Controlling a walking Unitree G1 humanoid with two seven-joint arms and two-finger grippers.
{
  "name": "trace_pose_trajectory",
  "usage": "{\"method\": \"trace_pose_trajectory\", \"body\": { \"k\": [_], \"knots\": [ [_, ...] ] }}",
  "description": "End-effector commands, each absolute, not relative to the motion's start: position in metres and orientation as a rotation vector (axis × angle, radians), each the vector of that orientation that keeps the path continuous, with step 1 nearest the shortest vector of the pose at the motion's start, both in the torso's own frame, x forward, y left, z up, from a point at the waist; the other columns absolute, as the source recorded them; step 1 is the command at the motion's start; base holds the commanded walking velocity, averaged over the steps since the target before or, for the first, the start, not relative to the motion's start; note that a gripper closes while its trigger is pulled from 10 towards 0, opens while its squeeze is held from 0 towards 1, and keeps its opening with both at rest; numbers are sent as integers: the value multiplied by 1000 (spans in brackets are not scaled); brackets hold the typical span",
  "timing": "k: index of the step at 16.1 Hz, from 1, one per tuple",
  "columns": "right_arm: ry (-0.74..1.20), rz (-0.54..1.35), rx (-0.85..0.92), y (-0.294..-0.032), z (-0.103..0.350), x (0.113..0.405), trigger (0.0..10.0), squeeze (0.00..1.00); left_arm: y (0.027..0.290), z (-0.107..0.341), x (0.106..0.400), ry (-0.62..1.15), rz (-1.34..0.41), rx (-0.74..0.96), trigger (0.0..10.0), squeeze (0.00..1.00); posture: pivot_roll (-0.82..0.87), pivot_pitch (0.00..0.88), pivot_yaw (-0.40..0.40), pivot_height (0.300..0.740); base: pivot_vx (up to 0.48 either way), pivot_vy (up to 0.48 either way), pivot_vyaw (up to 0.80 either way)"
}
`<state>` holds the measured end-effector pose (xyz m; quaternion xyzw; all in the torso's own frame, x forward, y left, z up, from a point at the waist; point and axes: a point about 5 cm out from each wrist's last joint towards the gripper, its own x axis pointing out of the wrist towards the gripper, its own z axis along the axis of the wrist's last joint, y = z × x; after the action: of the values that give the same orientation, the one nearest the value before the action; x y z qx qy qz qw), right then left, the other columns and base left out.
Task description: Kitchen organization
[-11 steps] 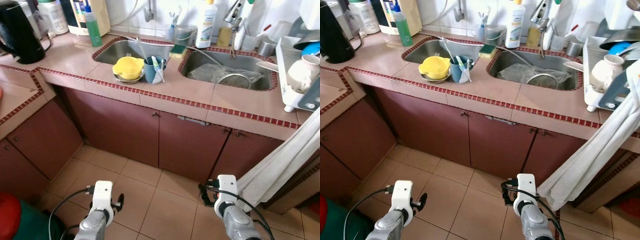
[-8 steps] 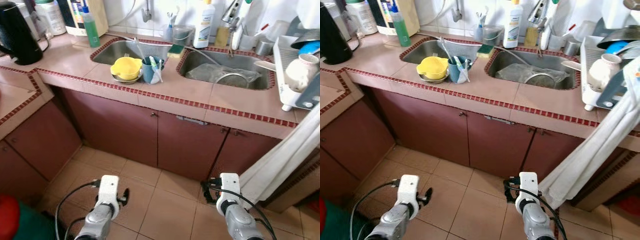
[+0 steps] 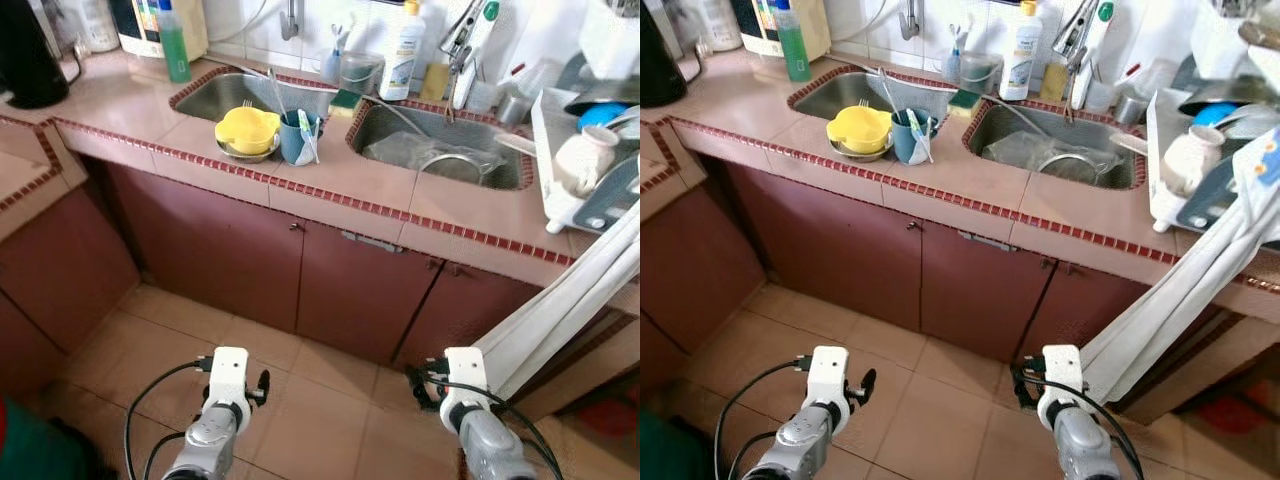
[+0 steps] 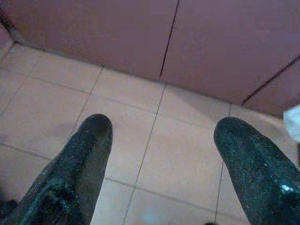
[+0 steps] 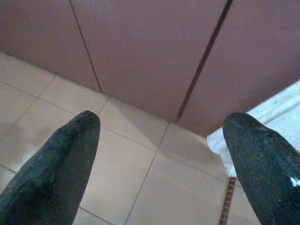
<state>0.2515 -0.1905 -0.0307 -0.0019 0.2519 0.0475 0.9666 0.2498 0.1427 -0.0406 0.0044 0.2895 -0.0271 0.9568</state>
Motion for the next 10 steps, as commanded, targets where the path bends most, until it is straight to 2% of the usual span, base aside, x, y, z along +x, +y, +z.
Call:
{"method": "trace_pose_trajectory", "body": {
  "k": [1, 6, 8, 10],
  "knots": [
    [511, 111, -11, -192, -28, 256, 10000, 0, 142, -38, 252, 569, -36, -3, 10000, 0, 58, 0, -130, 732, 0, 0, 0],
    [486, 171, 17, -180, -22, 264, 10000, 0, 145, -35, 252, 519, -40, -68, 10000, 0, 88, 0, -139, 732, 0, 0, 0],
    [450, 199, 45, -169, -19, 267, 10000, 0, 156, -29, 256, 470, -34, 9, 10000, 0, 70, 0, -106, 732, 0, 0, 0],
    [454, 206, 53, -167, -22, 263, 10000, 0, 162, -32, 253, 490, -11, 6, 10000, 0, 59, 0, -83, 732, 0, 0, 0]
  ]
}}
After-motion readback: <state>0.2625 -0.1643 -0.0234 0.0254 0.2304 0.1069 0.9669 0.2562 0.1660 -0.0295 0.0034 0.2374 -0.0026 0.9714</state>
